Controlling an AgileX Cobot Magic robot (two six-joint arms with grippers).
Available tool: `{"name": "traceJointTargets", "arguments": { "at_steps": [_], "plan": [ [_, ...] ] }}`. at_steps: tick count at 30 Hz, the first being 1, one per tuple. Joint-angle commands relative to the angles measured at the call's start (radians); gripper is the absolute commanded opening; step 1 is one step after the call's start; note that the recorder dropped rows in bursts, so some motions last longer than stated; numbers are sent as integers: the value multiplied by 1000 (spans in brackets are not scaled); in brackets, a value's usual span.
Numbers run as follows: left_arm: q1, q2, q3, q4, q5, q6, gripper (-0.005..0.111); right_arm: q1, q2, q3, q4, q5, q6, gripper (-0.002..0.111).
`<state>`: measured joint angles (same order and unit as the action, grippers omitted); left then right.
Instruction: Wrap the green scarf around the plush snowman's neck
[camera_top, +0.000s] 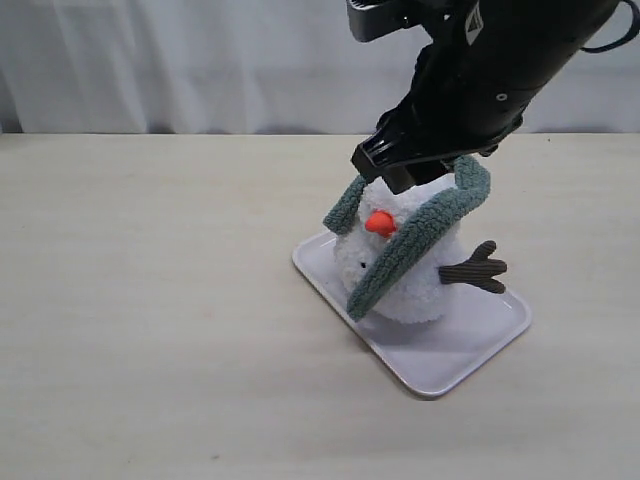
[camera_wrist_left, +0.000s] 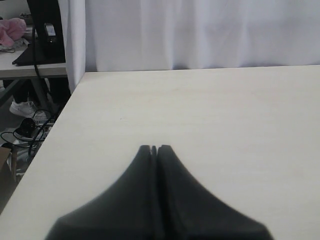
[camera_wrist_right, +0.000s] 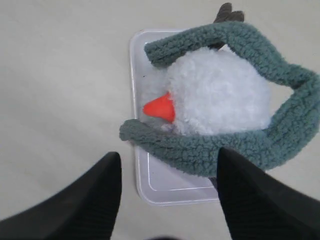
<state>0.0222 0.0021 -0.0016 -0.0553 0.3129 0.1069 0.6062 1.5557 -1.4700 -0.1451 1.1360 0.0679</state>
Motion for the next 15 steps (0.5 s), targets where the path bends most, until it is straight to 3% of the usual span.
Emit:
{"name": "traceJointTargets", "arguments": {
  "at_steps": [1,8,15],
  "plan": [
    [2,-2,2,2,-7,-7,0,-4,-35,56,7,-37,60,54],
    [2,-2,2,2,-7,-7,0,-4,-212,366,-187,-434,366,54],
    [2,-2,2,2,-7,-7,0,-4,-268,591,-280,-577,569,54]
  ]
}}
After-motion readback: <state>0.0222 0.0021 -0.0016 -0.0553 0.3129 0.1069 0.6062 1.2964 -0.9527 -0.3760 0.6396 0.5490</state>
